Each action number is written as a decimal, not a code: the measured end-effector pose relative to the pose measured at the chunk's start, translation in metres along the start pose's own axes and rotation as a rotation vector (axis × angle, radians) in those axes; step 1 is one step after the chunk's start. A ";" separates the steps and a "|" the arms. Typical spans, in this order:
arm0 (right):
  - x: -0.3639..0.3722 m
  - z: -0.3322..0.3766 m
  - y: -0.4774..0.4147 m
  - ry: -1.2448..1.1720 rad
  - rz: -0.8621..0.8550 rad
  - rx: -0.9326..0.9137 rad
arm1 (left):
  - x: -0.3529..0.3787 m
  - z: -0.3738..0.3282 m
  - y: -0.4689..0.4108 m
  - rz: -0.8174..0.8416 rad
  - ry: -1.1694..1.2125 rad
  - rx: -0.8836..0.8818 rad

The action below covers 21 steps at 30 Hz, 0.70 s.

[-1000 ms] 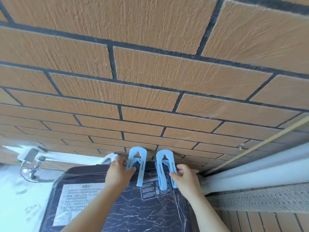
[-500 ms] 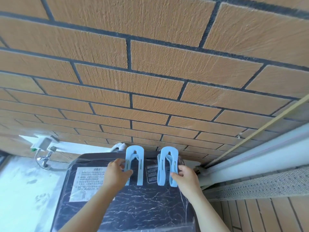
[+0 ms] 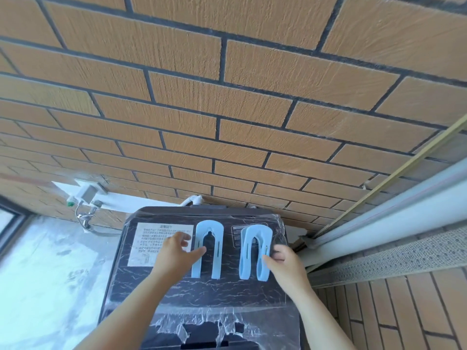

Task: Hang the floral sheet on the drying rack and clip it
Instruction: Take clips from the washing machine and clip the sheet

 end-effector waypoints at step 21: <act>-0.005 0.032 -0.008 -0.214 0.162 -0.038 | -0.001 -0.023 -0.014 0.042 0.142 0.004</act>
Point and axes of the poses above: each hand's wrist, its own y-axis away from the middle knuckle, its own x-axis out of the palm, z = x × y, the point moved 9 cm from there along -y, towards the middle knuckle, and after that the axes turned 10 degrees about x, right-handed, at the moved point
